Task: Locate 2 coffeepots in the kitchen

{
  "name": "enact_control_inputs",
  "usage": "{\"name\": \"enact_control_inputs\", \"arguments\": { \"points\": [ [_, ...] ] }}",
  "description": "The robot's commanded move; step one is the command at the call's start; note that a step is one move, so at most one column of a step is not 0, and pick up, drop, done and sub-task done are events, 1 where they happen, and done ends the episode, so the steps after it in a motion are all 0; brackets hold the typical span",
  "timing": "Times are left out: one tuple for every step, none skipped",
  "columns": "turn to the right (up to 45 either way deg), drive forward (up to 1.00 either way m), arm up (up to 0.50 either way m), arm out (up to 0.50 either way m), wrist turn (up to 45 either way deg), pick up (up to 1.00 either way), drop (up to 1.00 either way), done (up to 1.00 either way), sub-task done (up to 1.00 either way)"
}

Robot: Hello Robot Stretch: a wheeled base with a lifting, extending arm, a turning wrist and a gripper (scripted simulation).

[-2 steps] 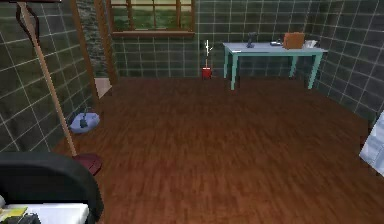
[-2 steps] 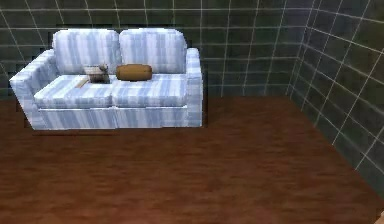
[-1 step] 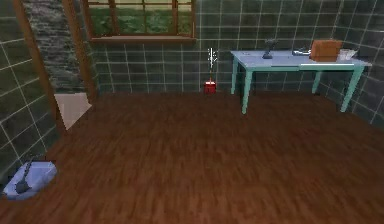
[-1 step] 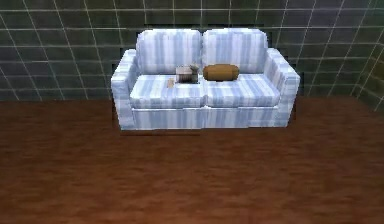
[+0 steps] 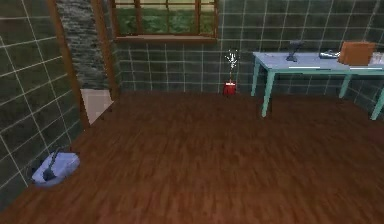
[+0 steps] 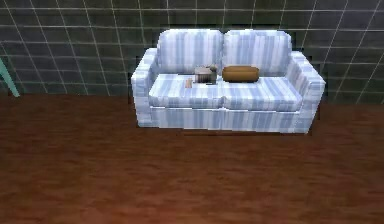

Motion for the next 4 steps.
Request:
{"name": "enact_control_inputs", "arguments": {
  "points": [
    [0.0,0.35,0.0,0.0,0.0,0.0,0.0,0.0,0.0],
    [-30.0,0.0,0.0,0.0,0.0,0.0,0.0,0.0,0.0],
    [0.0,0.7,0.0,0.0,0.0,0.0,0.0,0.0,0.0],
    [21.0,0.0,0.0,0.0,0.0,0.0,0.0,0.0,0.0]
  ]
}}
